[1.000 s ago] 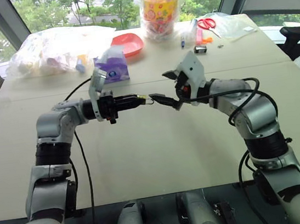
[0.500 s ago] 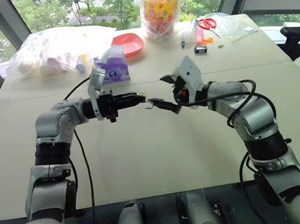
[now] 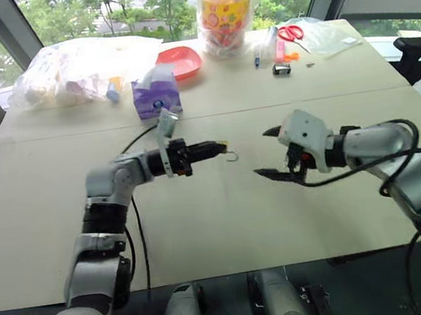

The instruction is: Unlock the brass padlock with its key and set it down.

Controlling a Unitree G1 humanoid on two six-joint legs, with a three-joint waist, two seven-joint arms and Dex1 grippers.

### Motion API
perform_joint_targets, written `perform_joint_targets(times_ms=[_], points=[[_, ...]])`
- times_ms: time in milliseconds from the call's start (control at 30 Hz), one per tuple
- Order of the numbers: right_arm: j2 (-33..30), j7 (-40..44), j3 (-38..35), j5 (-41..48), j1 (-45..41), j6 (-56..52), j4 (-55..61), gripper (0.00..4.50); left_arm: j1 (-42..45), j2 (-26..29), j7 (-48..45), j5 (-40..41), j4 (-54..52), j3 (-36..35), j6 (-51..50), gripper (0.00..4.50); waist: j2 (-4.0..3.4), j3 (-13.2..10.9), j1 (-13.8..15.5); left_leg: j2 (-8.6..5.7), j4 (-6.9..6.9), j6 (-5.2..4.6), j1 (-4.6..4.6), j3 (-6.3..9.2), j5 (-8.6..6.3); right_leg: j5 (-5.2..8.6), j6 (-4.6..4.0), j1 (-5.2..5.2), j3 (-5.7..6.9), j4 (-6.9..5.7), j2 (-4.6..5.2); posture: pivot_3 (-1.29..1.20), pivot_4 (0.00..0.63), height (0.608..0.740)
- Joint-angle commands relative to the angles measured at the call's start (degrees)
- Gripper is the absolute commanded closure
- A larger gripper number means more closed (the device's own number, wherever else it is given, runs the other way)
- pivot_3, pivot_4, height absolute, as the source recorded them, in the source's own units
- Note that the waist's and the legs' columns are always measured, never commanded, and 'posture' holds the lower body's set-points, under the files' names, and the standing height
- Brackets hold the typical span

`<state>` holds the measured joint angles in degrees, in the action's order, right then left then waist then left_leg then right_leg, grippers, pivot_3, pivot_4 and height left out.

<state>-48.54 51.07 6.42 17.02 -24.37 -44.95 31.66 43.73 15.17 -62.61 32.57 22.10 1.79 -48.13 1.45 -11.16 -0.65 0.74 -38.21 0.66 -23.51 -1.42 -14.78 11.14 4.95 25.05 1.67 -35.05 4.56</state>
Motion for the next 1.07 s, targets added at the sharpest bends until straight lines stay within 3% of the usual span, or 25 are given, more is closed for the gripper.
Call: perform_joint_targets(times_ms=[33, 200, 333, 400, 633, 833, 1067], points=[[-0.7, -0.6, -1.8, 2.3, 0.4, -2.9, 4.5, 0.03, 2.2, -2.0, 1.9, -2.7, 4.7, 1.9, 1.3, 4.5, 0.0, 0.0, 0.0, 0.01, -0.01, 0.0, 0.02, -0.01, 0.0, 0.04, -0.02, 0.0, 0.0, 0.0, 0.0, 0.0, 0.15, 0.74], [-0.6, -2.5, -1.5, 2.5, 1.1, -4.7, 5.6, 0.03, 5.5, -4.1, 1.8, -7.8, 13.5, 5.3, 4.6, 4.5, 0.0, 0.0, 0.2, 0.0, -0.07, 0.0, 0.03, -0.01, 0.0, 0.08, -0.06, -0.02, 0.0, 0.01, 0.03, 0.0, 0.15, 0.74], [-0.4, -3.7, -1.4, 2.8, 1.3, -5.3, 6.0, 0.03, 7.8, -5.4, 1.6, -8.6, 18.7, 4.1, 4.0, 4.5, 0.0, 0.0, 0.3, -0.01, -0.05, 0.0, -0.03, -0.01, 0.0, 0.01, -0.15, -0.01, 0.0, 0.07, 0.06, 0.0, 0.15, 0.74], [-0.3, -4.3, -1.5, 2.7, 1.5, -5.4, 6.0, 0.0, 8.3, -5.4, 1.4, -9.2, 20.4, 3.8, 4.6, 3.5, 0.0, 0.0, 0.3, -0.02, -0.04, -0.02, -0.05, -0.01, -0.01, 0.01, -0.13, 0.0, 0.0, 0.08, 0.07, 0.0, 0.15, 0.74], [-0.4, -5.0, -1.3, 2.8, 1.9, -4.8, 5.3, 0.0, 6.8, -2.1, 1.1, -10.0, 16.2, 3.5, 2.7, 0.72, 0.0, 0.0, 0.2, 0.0, -0.03, -0.03, -0.04, 0.0, -0.02, 0.02, -0.13, 0.0, 0.0, 0.08, 0.06, 0.0, 0.15, 0.74], [-1.0, -5.8, -3.2, 1.9, 4.3, -3.4, 4.0, 0.0, 0.2, 6.7, 4.1, -10.5, 0.2, 1.0, 5.4, 0.72, 0.0, 0.0, -0.1, 0.12, 0.04, -0.03, 0.03, 0.05, -0.02, 0.01, -0.13, 0.03, -0.01, 0.05, 0.02, 0.0, 0.15, 0.74], [7.6, -15.3, -8.1, 0.8, 6.4, -0.2, -1.5, 0.0, -10.0, 9.7, 12.1, -3.9, -20.3, -8.5, 0.4, 0.72, 0.0, 0.0, 1.0, 0.13, -0.02, -0.02, 0.0, 0.03, -0.02, 0.03, -0.17, 0.01, -0.08, 0.07, 0.17, 0.0, 0.15, 0.74]])
